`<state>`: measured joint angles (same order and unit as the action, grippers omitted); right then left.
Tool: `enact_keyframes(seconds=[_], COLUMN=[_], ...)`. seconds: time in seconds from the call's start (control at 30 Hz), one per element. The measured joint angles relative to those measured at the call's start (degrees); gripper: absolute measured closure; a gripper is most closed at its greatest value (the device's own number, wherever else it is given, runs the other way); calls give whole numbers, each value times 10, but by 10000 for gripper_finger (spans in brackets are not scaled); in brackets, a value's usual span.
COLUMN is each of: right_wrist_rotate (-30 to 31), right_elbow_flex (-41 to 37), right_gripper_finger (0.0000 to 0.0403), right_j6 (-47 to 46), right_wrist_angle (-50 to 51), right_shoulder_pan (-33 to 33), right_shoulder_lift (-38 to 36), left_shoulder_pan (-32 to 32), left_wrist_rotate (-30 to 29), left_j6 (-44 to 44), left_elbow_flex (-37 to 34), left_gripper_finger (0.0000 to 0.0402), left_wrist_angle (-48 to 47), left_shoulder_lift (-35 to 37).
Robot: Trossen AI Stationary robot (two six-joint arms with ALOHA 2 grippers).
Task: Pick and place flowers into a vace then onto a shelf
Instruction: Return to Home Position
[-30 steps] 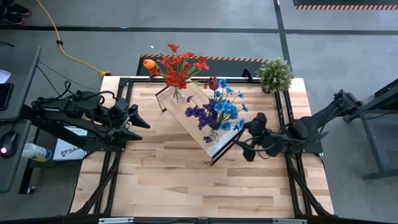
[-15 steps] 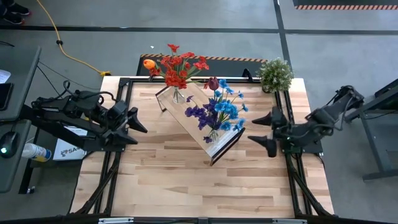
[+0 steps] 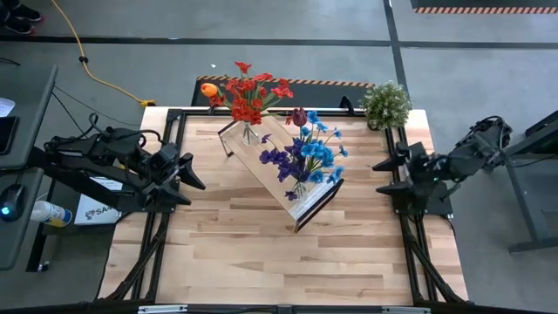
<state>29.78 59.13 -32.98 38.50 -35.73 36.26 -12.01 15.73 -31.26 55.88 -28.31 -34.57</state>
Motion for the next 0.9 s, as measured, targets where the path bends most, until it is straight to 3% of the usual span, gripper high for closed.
enact_keyframes(seconds=[0.6, 0.9], right_wrist_rotate=[-4, -3], right_elbow_flex=[0, 0], right_gripper_finger=[72, 73], right_j6=[31, 46], right_wrist_angle=[39, 70], right_shoulder_pan=[0, 0], right_shoulder_lift=[-118, -138], left_shoulder_pan=[0, 0], left_wrist_rotate=[60, 65], left_j6=[83, 105], left_elbow_flex=[0, -22], left_gripper_finger=[69, 69], left_wrist_angle=[-42, -26], left_shoulder_lift=[0, 49])
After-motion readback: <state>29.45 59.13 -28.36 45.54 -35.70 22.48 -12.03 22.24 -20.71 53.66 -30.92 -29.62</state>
